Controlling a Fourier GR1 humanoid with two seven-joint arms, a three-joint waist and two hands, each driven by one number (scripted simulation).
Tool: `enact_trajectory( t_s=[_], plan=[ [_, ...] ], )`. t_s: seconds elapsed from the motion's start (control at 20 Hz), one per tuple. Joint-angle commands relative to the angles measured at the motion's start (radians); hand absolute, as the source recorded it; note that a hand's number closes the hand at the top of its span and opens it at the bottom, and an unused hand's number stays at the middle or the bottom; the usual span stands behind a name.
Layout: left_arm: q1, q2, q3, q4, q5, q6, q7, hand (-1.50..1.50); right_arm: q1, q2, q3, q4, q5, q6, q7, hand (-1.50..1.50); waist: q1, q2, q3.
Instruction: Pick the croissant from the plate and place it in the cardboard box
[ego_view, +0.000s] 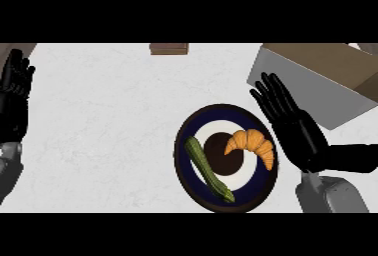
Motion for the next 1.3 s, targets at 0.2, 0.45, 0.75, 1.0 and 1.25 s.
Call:
enact_trajectory(
  t_s=[0.2, 0.45, 0.75, 1.0, 1.25],
  plan=[
    [-0.067, 0.005, -0.177, -0.087, -0.068, -0.173, -0.008, 0.0, -0.378, -0.18, -0.065, 0.059, -0.136, 0.337, 0.05, -1.5, 0.05, 0.018, -0.011],
    [-0.042, -0.036, -0.267, -0.123, -0.068, -0.248, -0.017, 0.0, -0.462, -0.381, -0.055, 0.211, -0.003, 0.619, -0.066, -1.5, 0.079, 0.031, -0.01],
    [-0.027, -0.043, -0.293, -0.127, -0.082, -0.27, -0.032, 0.0, -0.52, -0.451, -0.07, 0.242, 0.21, 0.835, -0.41, -1.5, 0.083, 0.028, -0.007],
    [-0.057, -0.051, -0.28, -0.115, -0.083, -0.27, -0.011, 0.0, -0.582, -0.486, 0.008, 0.225, 0.408, 0.822, -0.549, -1.5, 0.084, 0.025, -0.008],
    [-0.05, -0.064, -0.278, -0.077, -0.096, -0.266, -0.034, 0.0, -0.631, -0.616, 0.149, 0.099, 0.574, 0.805, -0.614, -1.5, 0.064, 0.022, -0.011]
  ],
)
